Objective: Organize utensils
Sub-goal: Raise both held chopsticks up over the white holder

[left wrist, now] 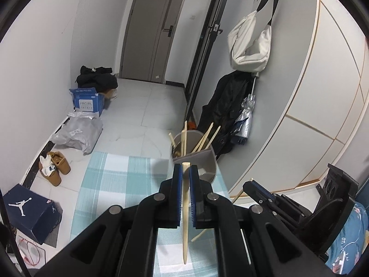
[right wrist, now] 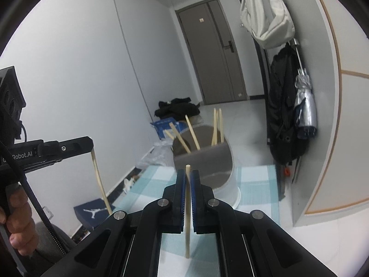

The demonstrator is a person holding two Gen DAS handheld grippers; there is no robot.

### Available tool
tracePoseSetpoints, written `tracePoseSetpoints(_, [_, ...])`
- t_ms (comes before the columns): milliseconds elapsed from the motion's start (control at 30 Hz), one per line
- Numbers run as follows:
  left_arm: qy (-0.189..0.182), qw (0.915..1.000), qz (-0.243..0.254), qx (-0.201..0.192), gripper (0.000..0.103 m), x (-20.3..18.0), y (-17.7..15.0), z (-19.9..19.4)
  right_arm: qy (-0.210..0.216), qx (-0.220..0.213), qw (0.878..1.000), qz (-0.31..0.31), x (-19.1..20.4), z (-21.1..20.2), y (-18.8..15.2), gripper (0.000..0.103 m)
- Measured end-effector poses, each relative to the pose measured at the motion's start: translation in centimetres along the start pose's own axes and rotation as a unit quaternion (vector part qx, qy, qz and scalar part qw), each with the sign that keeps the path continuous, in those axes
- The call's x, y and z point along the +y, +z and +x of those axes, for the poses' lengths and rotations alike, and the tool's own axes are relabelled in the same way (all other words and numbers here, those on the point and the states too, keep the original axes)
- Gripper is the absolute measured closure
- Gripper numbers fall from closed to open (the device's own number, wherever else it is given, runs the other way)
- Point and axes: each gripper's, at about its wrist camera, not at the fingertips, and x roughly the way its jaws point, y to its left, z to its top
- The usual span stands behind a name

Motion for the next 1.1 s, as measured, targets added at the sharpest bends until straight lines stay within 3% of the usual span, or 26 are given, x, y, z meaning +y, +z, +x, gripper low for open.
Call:
tracePoseSetpoints(600, [-0.034,0.9992,-0.013,-0.015,0.1,-1.3,6.4,1.3,0.035,-0.066,0.997,0.0,-0.1,-0.4,9.1,0.099])
tracePoseSetpoints(1100, [-0.048,0.9983,-0.016,-0.027,0.1,-1.4,13.4,3.9,0.045,-0.096,0.994,-0.009,-1.3,3.2,17.7,0.099])
